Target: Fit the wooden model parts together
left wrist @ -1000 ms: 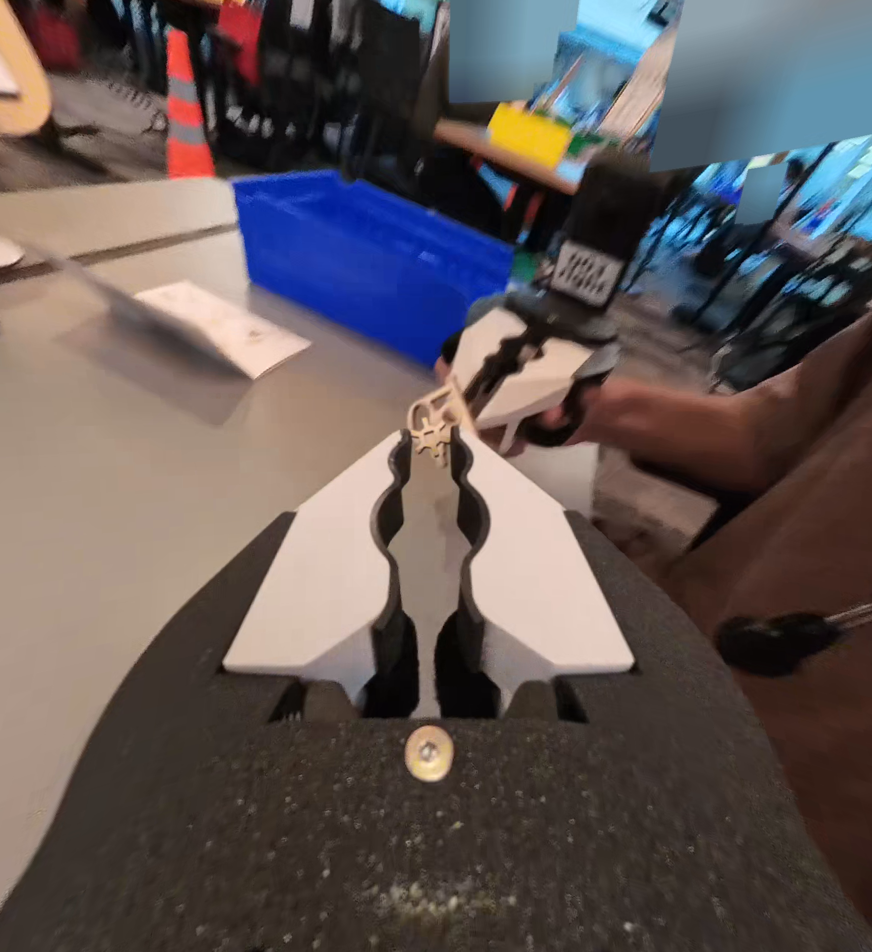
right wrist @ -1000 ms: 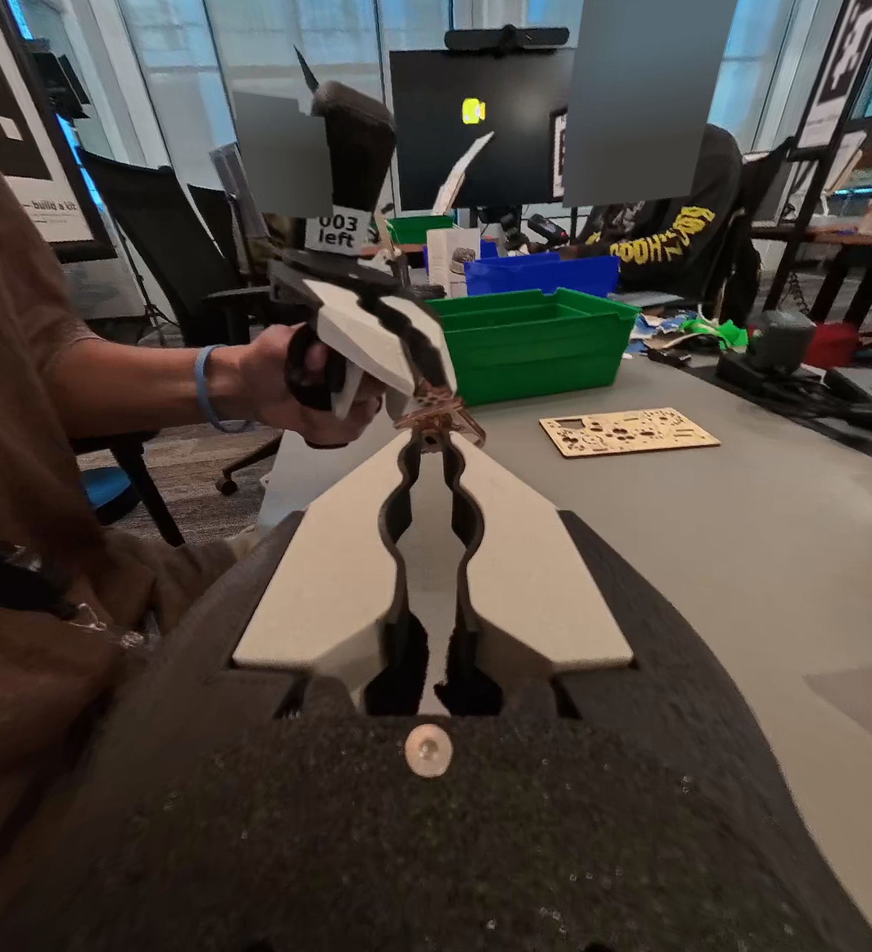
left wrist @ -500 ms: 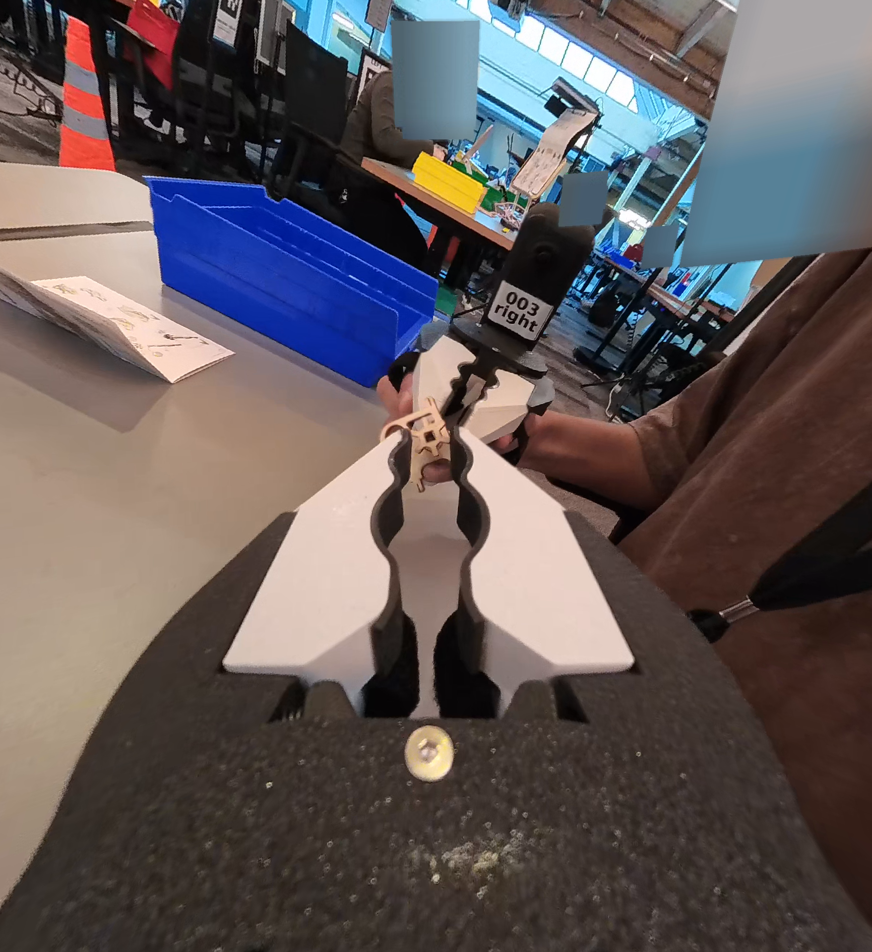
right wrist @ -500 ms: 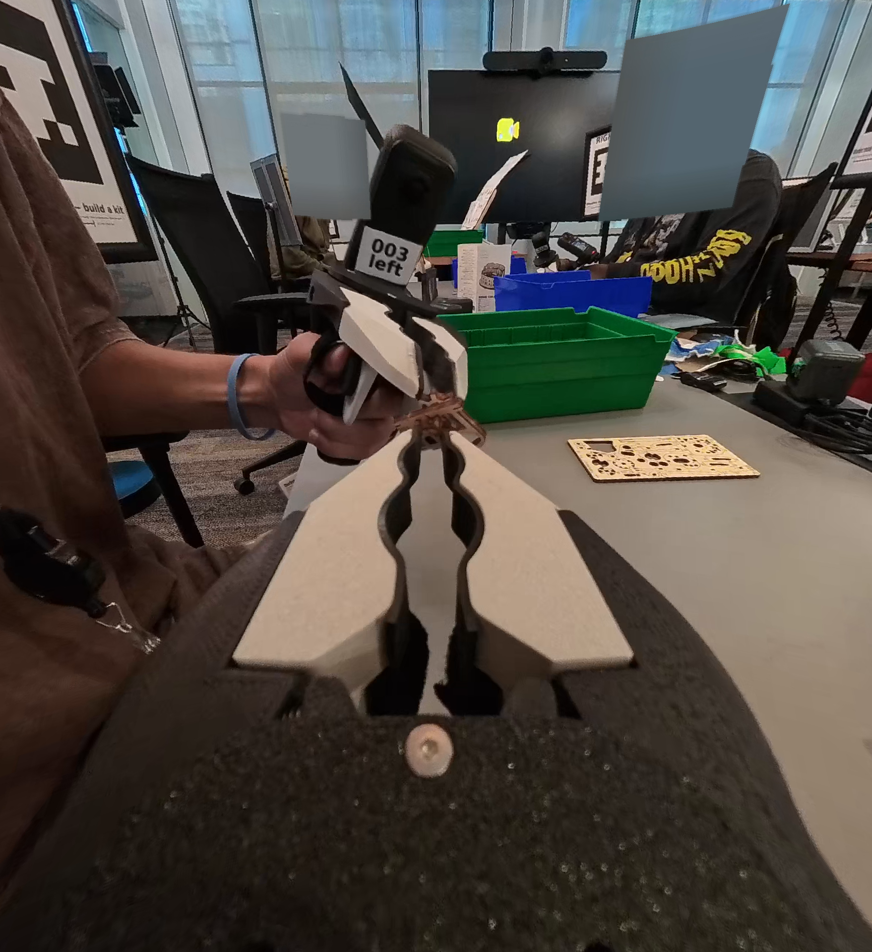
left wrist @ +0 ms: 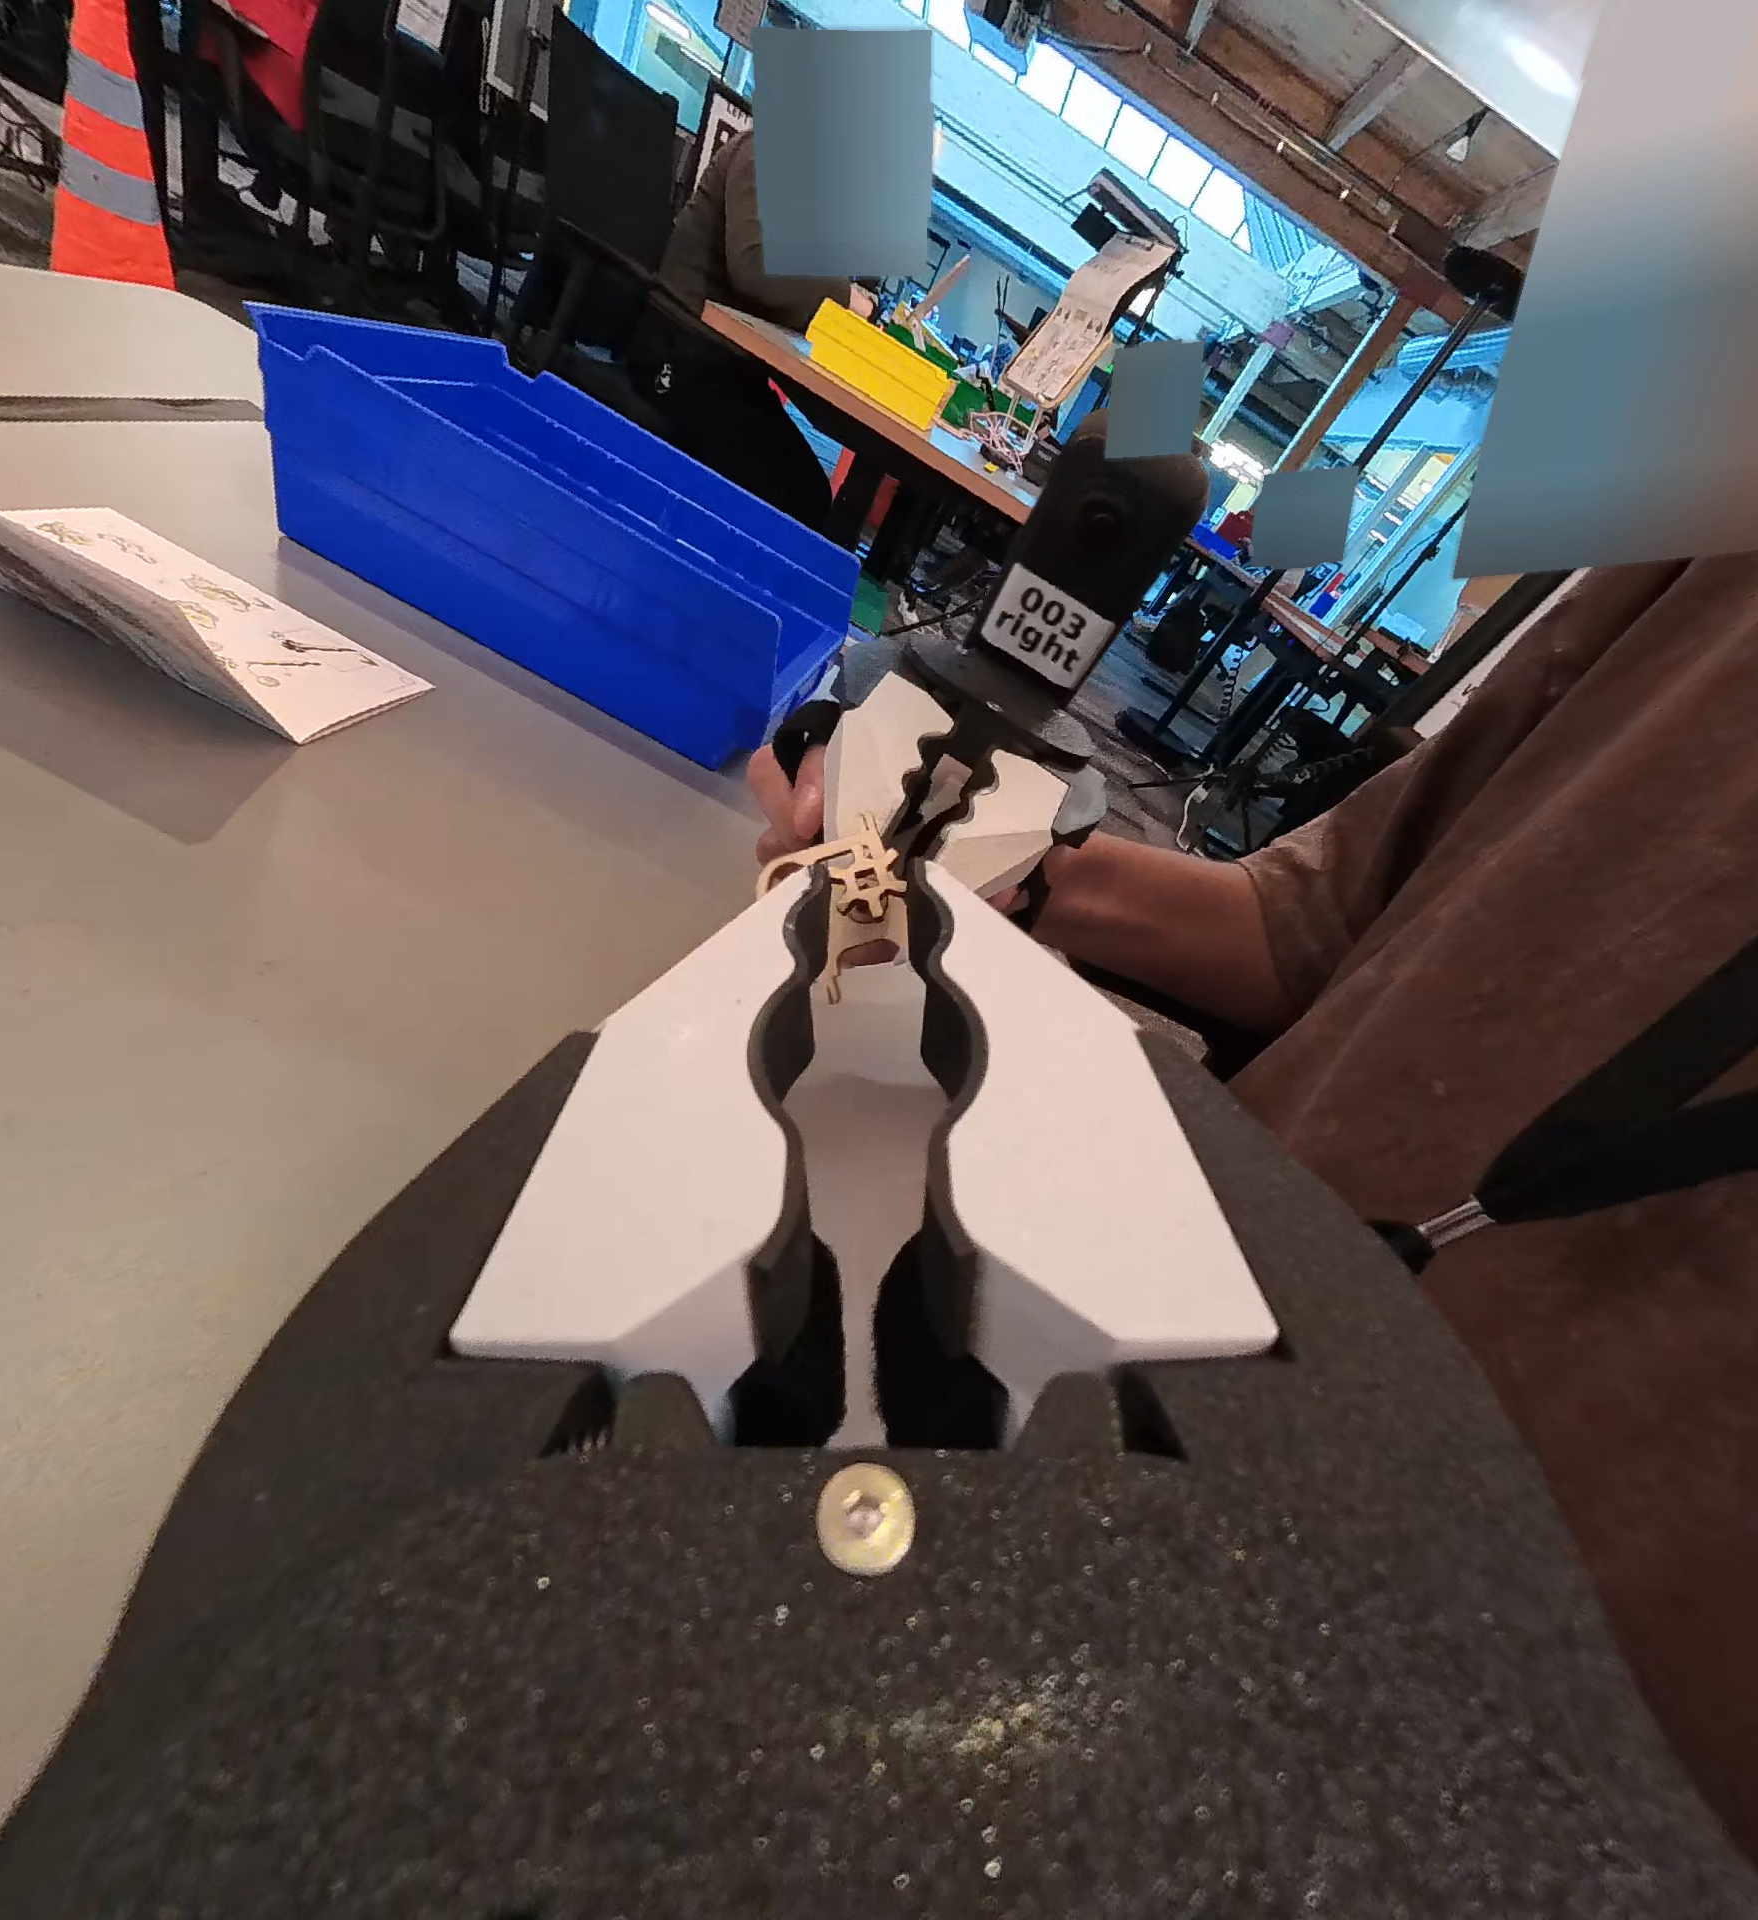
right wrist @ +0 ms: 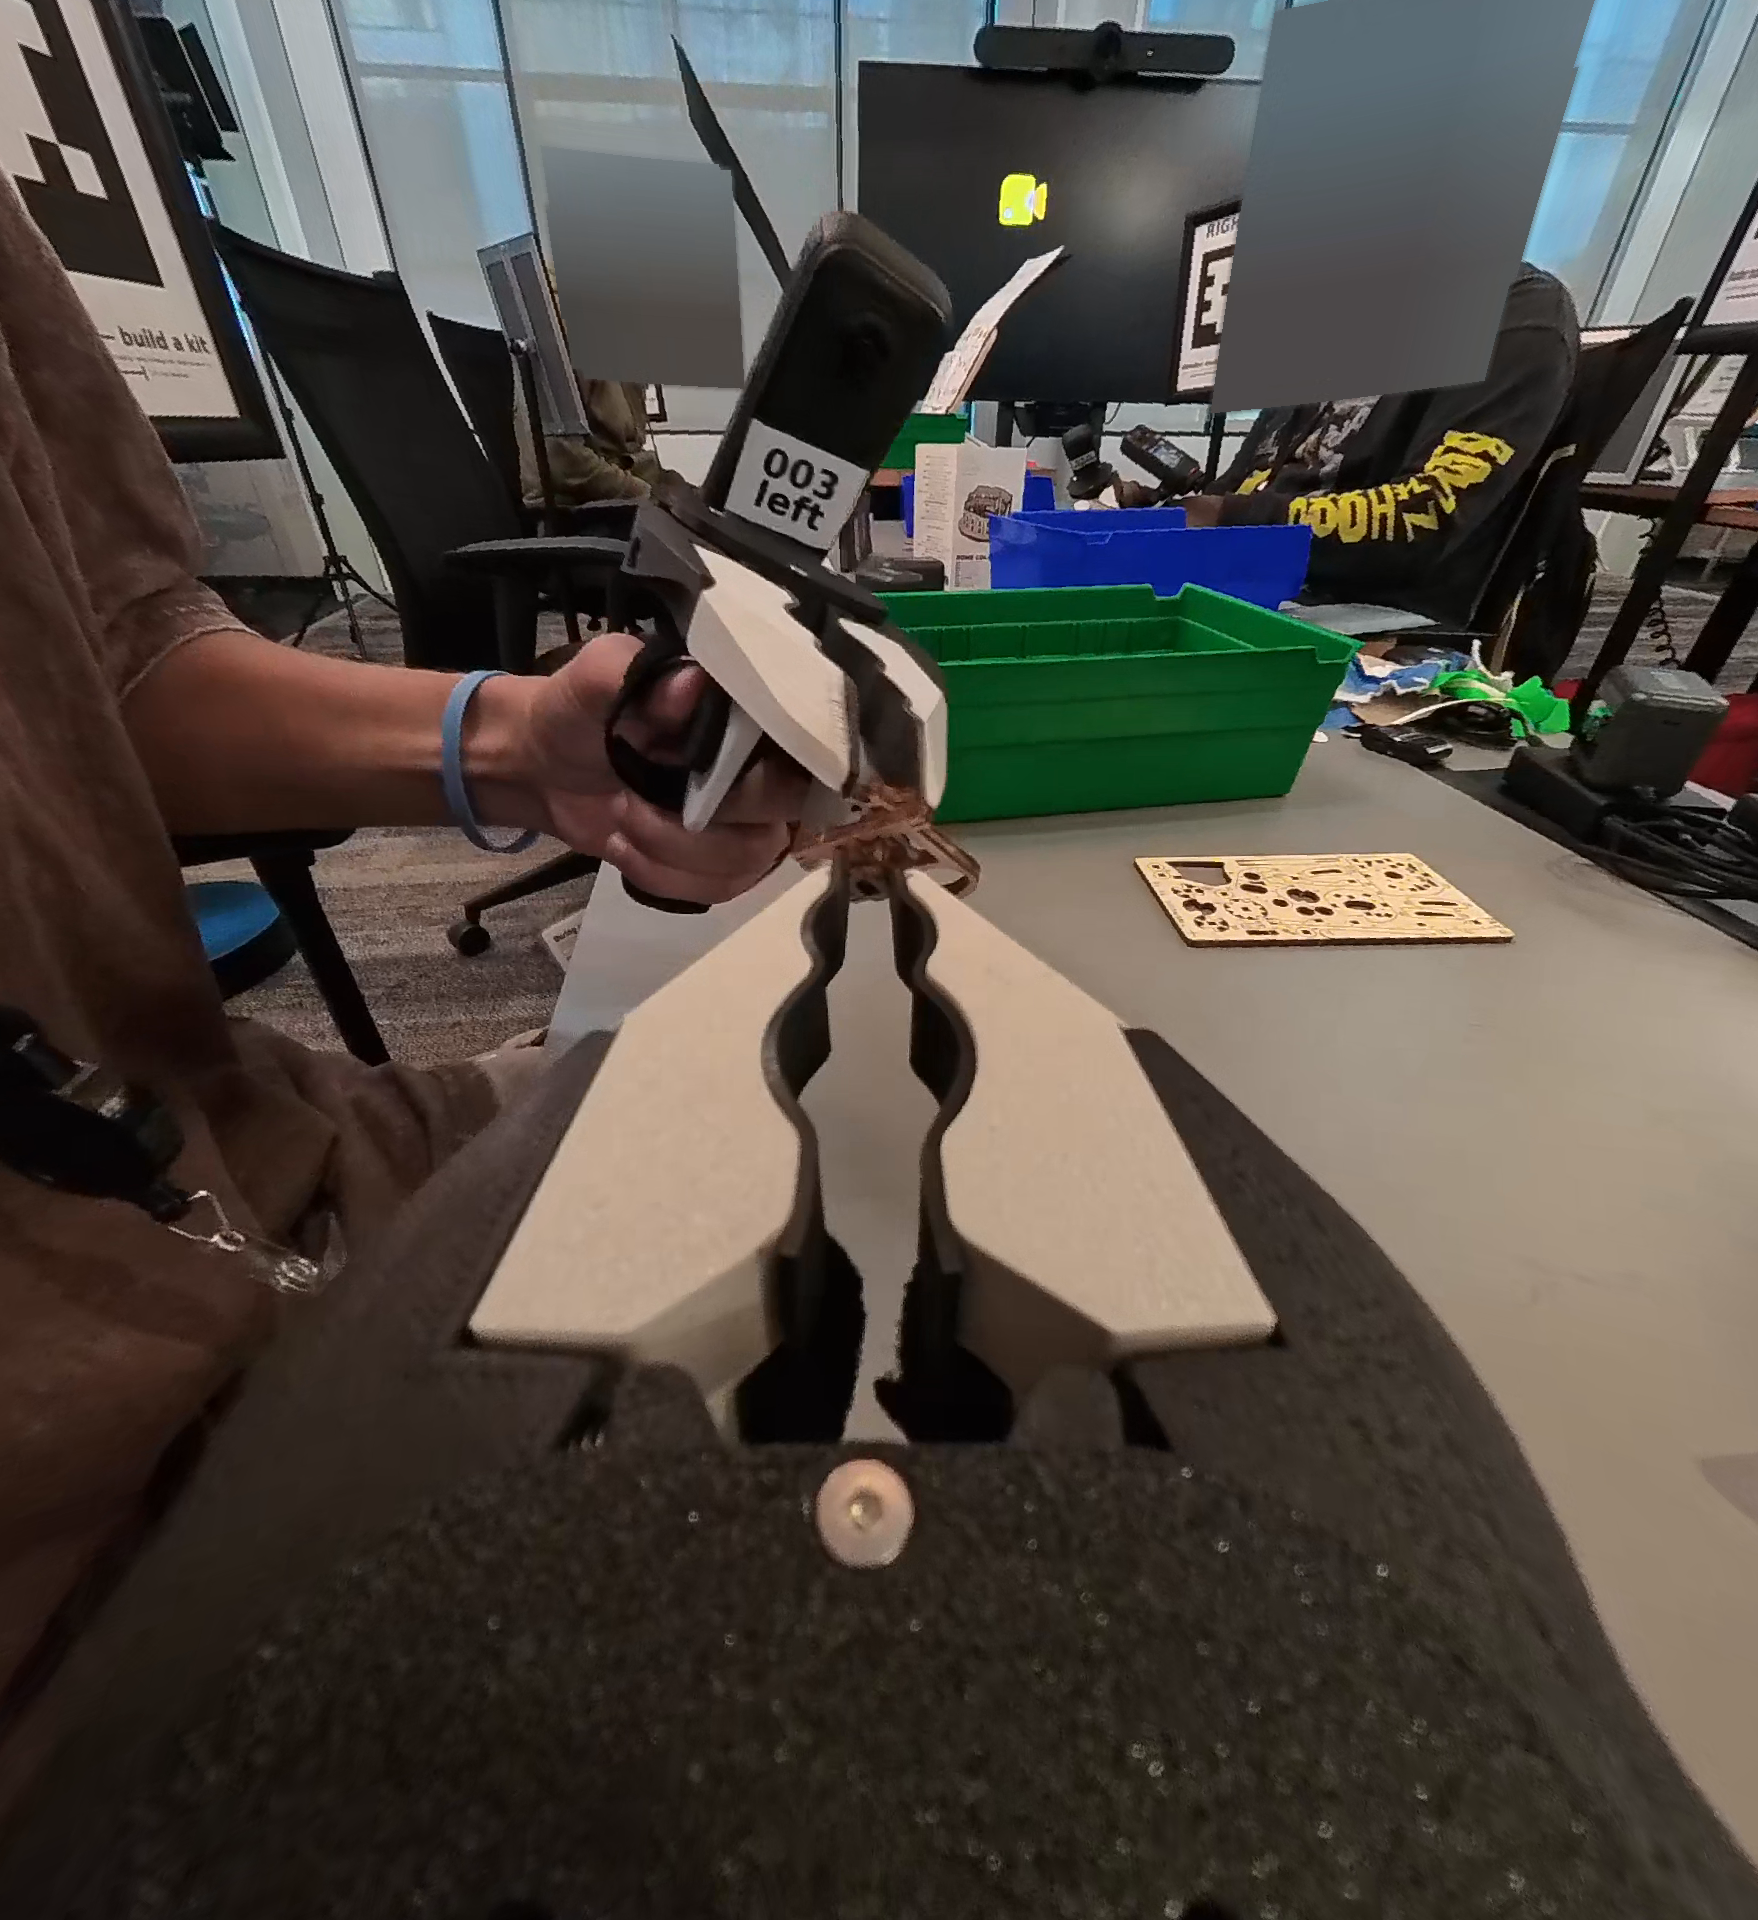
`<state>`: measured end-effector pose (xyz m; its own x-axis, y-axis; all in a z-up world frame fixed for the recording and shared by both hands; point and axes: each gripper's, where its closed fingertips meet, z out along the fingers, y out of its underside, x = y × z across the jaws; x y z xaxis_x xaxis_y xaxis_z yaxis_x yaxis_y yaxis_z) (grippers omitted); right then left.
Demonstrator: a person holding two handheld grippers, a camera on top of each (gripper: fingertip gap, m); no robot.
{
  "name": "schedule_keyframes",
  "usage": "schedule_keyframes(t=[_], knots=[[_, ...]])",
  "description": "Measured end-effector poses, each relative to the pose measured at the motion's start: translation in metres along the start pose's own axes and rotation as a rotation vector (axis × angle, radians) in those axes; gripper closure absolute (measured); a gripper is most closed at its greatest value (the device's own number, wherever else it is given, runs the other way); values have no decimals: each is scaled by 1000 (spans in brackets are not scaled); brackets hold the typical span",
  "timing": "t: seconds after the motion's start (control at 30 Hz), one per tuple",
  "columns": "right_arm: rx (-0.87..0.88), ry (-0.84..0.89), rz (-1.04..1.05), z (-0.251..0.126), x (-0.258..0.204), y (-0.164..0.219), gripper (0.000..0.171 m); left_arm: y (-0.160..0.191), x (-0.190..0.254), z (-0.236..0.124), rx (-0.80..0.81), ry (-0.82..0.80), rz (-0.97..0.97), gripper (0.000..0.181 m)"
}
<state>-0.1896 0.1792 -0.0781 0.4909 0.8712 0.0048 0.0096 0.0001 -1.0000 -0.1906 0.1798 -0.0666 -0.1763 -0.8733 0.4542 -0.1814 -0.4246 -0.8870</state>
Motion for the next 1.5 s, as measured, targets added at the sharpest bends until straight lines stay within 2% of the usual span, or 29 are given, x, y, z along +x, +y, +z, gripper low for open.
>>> schedule_keyframes(t=[0.43,1.0,1.5], knots=[[18,59,13,2,8,-4,164,-10,-4,2,139,11,-107,169],[47,81,-56,1,3,-12,164,-18,0,-4,144,-60,8,170],[101,125,-51,4,10,-19,164,-22,-4,-4,257,8,-130,170]])
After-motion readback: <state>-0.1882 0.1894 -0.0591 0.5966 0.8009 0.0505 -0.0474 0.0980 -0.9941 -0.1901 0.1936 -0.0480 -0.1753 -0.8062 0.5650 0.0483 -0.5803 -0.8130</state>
